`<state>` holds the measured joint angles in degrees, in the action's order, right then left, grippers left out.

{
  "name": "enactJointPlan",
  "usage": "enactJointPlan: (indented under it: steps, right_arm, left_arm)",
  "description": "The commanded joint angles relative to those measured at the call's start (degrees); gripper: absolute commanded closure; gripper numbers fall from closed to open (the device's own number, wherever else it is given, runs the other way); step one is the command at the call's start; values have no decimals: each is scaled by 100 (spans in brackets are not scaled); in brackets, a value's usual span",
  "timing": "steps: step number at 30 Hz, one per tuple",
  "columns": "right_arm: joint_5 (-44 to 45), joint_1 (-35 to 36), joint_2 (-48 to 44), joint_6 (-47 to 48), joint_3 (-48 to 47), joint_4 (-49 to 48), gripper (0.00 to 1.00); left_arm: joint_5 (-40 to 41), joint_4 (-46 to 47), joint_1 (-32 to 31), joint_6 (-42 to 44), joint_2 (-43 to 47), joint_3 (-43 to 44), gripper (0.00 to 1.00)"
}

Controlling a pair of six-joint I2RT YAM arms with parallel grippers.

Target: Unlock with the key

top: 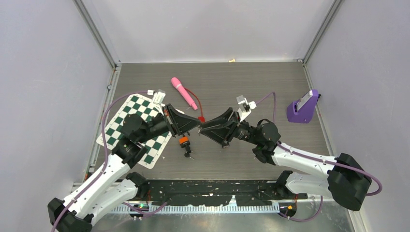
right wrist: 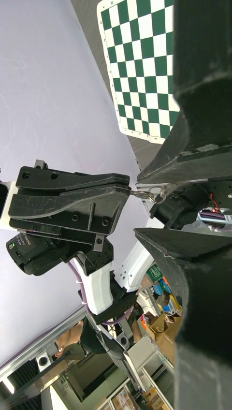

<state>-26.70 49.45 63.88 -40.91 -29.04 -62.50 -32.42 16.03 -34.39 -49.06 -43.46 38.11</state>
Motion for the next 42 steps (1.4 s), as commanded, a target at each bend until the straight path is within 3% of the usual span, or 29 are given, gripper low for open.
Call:
enactJointPlan:
  steps: [1, 9, 22, 27, 33, 42]
  right_arm:
    - [158, 82, -45, 64, -82, -302, 56]
    - [215, 134, 75, 37, -124, -304, 73]
    - [233, 150, 41, -33, 2, -398, 84]
    - [311, 144, -47, -23, 98, -423, 84]
    - [401, 144, -154, -23, 143, -378, 77]
    - [466, 144, -231, -6, 165, -335, 80]
  left_arm:
    - [126, 234, -107, 54, -42, 59, 100]
    - [191, 329, -207, 21, -76, 83, 100]
    - [319, 626, -214, -191, -69, -21, 100]
    - [396, 669, -210, -209, -14, -79, 100]
    - [424, 708, -209, -227, 10, -101, 100]
    - [378, 741, -213, -251, -8, -93, 100]
